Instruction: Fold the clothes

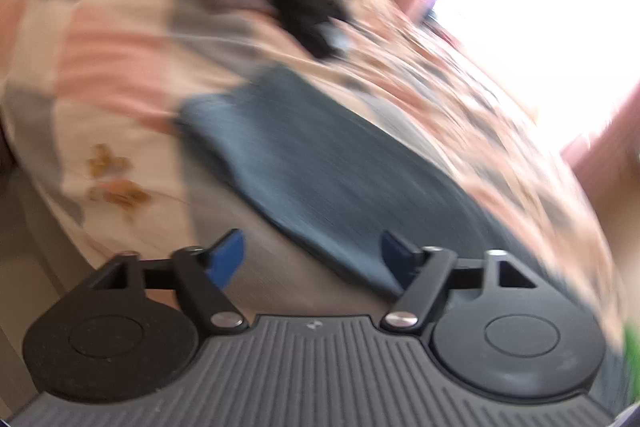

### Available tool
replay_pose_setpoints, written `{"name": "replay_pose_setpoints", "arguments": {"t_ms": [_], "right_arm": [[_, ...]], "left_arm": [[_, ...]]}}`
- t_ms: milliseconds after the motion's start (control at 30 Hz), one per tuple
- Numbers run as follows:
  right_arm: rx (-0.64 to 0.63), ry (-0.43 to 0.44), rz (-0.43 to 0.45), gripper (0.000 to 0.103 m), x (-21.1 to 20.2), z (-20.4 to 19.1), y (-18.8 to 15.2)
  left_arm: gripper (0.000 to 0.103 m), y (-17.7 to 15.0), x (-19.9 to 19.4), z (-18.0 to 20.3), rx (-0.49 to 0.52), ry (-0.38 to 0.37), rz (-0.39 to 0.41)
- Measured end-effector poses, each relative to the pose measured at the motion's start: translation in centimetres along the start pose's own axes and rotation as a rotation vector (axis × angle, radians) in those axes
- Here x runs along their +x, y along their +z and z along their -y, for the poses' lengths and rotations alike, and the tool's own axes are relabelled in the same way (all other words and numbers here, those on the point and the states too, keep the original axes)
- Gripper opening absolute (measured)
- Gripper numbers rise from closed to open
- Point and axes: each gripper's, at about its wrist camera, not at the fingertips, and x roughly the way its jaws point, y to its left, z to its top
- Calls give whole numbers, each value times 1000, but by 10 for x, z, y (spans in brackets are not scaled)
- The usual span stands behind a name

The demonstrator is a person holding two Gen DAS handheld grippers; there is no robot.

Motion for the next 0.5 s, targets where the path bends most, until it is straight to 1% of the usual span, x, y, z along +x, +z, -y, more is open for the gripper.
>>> {"name": "replay_pose_setpoints", "arguments": {"t_ms": [67,133,200,267,300,333,467,500], "right_arm": [[10,-9,-13,101,11,1,4],[17,-18,-24,101,20,0,8],[21,-24,-33,101,29,-2,12],[21,-30,-39,101,36,-5,16],[20,-33,-41,101,40,-6,17],[18,-38,-44,101,44,-8,19],[13,-55,-56,101,59,-13,25],[13,-58,-55,101,61,-13,27]], "left_arm": [[57,15,16,-29,-119,16,26],[55,24,31,-54,-213,20,49],[54,31,46,-74,-277,11,60],[56,35,56,-82,-293,-11,79],[61,36,59,-84,-285,-20,94],[62,37,63,-85,-275,-24,106],[62,35,73,-87,-267,-57,153],[60,35,74,-84,-252,-56,159]]}}
